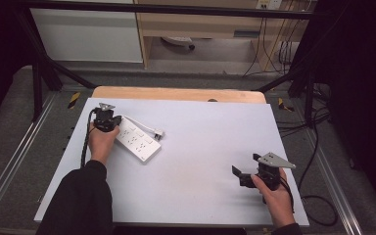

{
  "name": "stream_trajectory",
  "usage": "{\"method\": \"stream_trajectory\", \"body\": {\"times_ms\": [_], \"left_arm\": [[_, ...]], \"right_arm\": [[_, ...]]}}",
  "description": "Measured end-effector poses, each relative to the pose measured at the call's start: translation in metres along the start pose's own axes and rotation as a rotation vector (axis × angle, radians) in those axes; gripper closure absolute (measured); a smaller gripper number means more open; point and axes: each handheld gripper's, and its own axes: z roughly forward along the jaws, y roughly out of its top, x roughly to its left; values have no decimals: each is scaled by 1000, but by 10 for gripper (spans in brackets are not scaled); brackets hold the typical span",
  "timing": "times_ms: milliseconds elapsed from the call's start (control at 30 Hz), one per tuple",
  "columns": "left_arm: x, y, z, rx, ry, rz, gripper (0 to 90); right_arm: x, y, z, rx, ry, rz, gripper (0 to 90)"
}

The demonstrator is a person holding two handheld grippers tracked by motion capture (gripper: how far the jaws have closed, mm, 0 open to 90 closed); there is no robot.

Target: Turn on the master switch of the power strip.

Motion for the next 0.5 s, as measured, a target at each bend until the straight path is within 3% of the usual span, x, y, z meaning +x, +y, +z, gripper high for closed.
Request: {"method": "stream_trajectory", "body": {"times_ms": [500], "left_arm": [[1, 1, -1, -13, -9, -13, 900]], "right_arm": [[0, 0, 0, -1, -2, 0, 32]]}}
